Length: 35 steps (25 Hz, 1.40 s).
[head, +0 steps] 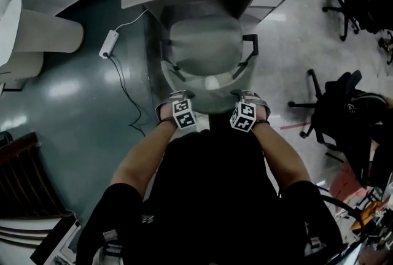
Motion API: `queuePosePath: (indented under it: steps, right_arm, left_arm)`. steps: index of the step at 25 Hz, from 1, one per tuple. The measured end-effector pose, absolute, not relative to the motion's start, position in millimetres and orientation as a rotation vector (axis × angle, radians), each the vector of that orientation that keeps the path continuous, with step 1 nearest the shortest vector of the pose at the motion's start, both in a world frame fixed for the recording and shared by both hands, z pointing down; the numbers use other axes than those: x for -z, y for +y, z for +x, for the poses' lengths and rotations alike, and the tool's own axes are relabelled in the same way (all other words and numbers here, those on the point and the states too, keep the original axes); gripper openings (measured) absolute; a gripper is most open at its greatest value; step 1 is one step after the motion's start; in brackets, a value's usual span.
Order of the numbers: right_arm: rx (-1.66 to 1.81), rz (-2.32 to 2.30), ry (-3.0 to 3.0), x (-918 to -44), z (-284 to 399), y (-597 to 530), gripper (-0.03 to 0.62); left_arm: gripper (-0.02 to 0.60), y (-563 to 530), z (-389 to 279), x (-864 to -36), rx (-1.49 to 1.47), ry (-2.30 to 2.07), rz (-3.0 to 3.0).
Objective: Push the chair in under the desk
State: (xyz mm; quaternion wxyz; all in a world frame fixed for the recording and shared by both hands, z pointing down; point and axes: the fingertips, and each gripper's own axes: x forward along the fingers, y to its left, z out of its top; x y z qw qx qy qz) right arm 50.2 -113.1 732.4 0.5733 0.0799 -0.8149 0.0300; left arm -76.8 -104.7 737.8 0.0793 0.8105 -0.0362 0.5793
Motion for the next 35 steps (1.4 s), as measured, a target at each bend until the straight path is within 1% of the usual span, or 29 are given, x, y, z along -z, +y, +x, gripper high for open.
queuePosePath:
  steps: [24,35]
  right_arm:
    - [-0.055,0.104,-1.933,-738,49,-270,0.215]
    - [-0.030,0.076,-1.937,-745,44,-317,0.209]
  left_arm:
    - [0.195,-263,-78,-744,-1.733,-0.160,2.401]
    - [0.201,-310,-84,-750,-1.715,-0.209,2.389]
